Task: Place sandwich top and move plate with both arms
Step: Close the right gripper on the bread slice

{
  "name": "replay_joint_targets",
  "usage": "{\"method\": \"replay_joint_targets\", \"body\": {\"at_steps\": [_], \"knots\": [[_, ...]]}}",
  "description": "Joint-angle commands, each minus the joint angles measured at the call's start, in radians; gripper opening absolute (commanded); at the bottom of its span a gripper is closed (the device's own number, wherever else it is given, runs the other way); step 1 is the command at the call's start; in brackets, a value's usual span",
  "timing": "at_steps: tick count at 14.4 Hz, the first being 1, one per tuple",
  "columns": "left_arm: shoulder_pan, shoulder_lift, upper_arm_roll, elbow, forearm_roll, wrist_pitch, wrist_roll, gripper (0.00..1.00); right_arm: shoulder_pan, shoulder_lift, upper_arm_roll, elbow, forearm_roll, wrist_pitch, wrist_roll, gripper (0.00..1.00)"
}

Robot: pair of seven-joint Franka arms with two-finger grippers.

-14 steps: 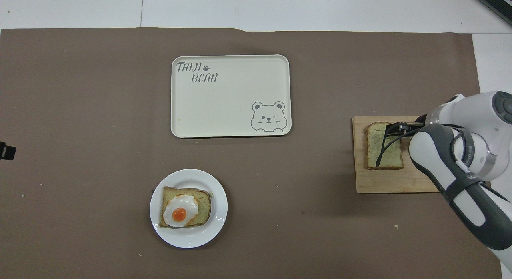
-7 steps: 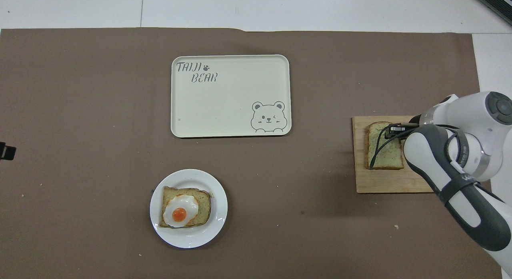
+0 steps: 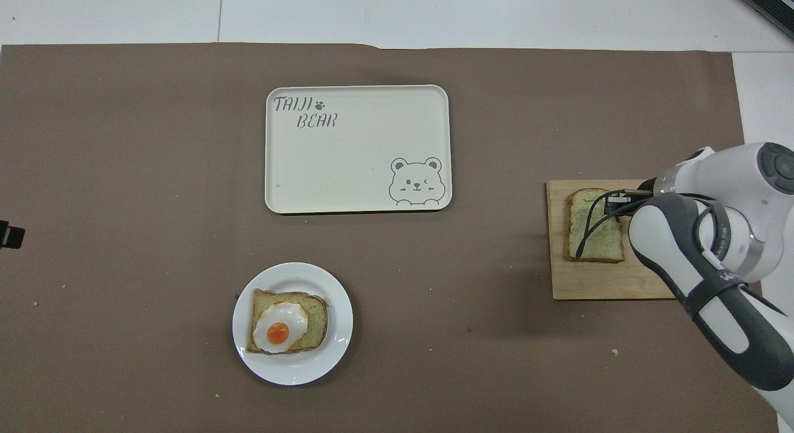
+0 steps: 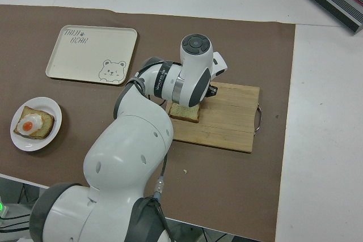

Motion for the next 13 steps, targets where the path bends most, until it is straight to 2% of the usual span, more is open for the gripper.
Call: {"method": "replay_joint_targets", "body": {"at_steps": [1, 4, 8, 13], "knots": [[0.011, -0.022, -0.005, -0.025, -0.01, 0.01, -0.006, 1.0, -0.004, 0.007, 0.003, -0.014, 0.022, 0.01, 0.0, 0.0], [0.011, -0.022, -0.005, -0.025, -0.01, 0.01, -0.006, 1.0, -0.004, -0.005, 0.003, 0.014, 0.022, -0.01, -0.029, 0.0], [0.011, -0.022, -0.005, -0.024, -0.01, 0.01, -0.006, 1.0, -0.003, -0.05, 0.006, 0.054, 0.022, -0.096, -0.035, 0.0], [0.011, -0.022, -0.005, -0.023, -0.01, 0.01, -0.006, 1.0, -0.004, -0.122, 0.009, 0.135, 0.024, -0.283, -0.06, 0.0]]}}
